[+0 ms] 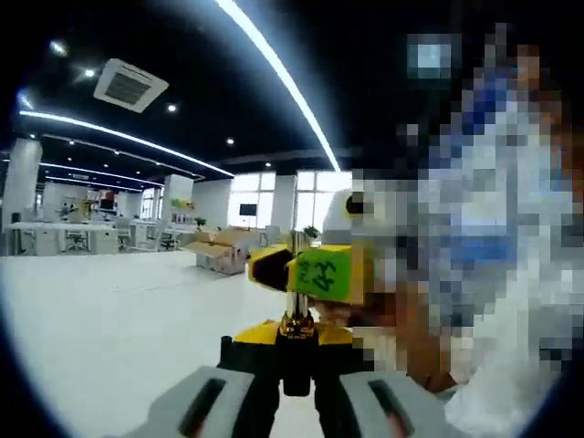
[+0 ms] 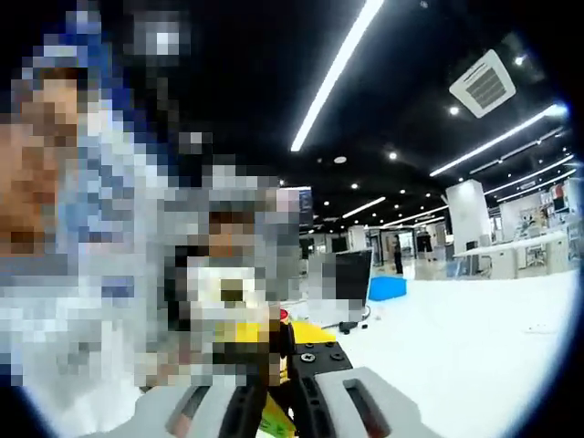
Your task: Unscrew the lipstick cap, remove the lipstick, and put the cap back on the lipstick
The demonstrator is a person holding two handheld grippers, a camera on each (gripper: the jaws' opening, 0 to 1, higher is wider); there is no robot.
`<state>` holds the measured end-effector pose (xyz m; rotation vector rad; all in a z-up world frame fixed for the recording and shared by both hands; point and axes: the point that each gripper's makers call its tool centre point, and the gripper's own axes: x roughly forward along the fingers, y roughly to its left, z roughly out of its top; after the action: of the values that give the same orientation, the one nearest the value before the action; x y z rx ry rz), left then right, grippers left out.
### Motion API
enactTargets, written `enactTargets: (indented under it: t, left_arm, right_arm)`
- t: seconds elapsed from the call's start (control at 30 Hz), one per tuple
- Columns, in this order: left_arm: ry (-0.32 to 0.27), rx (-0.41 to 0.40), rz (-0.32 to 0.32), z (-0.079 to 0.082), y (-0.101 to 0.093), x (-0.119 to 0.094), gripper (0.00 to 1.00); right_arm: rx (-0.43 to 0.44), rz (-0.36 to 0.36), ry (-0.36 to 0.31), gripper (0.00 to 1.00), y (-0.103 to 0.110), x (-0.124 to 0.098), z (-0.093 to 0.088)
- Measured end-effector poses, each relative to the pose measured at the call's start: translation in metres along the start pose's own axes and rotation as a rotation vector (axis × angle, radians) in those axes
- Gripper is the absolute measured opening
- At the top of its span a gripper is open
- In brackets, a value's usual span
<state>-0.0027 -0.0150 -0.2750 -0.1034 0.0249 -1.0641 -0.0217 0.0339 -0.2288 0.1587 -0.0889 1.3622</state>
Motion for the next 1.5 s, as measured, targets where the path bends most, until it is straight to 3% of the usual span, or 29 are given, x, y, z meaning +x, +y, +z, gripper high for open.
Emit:
enactTargets:
  t: [0.17, 0.37, 0.43, 0.57, 0.63, 0.67, 0.7, 0.9, 0.97, 1.1, 1.3, 1.5]
  left_arm:
    - [-0.053, 0.078, 0.112, 0.008, 0.003, -0.001, 0.13]
    - [-0.041, 0.085, 0.069, 0.009, 0.001, -0.001, 0.15]
    - [-0.004, 0.047, 0.01, 0.003, -0.006, 0.0, 0.26]
    - [-0.021, -0.025, -0.106, 0.008, -0.016, -0.002, 0.39]
    - [-0.009, -0.102, -0.212, 0.007, -0.026, -0.005, 0.45]
    - [-0.009, -0.185, -0.333, 0.008, -0.039, -0.008, 0.48]
    - [-0.002, -0.253, -0.406, 0.008, -0.046, -0.012, 0.52]
    - [-0.129, -0.422, -0.626, 0.03, -0.056, -0.023, 0.47]
    - [-0.151, -0.484, -0.67, 0.033, -0.056, -0.025, 0.44]
    - [-0.162, -0.516, -0.68, 0.029, -0.05, -0.021, 0.36]
    - [-0.204, -0.637, -0.772, 0.033, -0.048, -0.022, 0.3]
    - [-0.212, -0.632, -0.789, 0.03, -0.045, -0.021, 0.17]
  right_arm:
    - [-0.028, -0.009, -0.034, 0.05, 0.0, -0.001, 0.006]
    - [-0.029, -0.002, -0.046, 0.05, 0.001, -0.003, 0.009]
    - [-0.009, 0.014, -0.065, 0.05, 0.002, -0.006, 0.013]
    - [0.031, 0.06, -0.114, 0.05, 0.008, -0.011, 0.024]
    - [0.045, 0.079, -0.132, 0.05, 0.01, -0.014, 0.028]
    - [0.055, 0.092, -0.141, 0.05, 0.012, -0.015, 0.03]
    - [0.063, 0.106, -0.15, 0.05, 0.017, -0.015, 0.03]
    - [0.131, 0.206, -0.184, 0.06, 0.035, -0.013, 0.036]
    - [0.147, 0.229, -0.195, 0.06, 0.038, -0.012, 0.038]
    - [0.162, 0.24, -0.204, 0.06, 0.041, -0.01, 0.038]
    - [0.194, 0.25, -0.223, 0.06, 0.042, -0.009, 0.037]
    - [0.206, 0.244, -0.214, 0.06, 0.038, -0.008, 0.034]
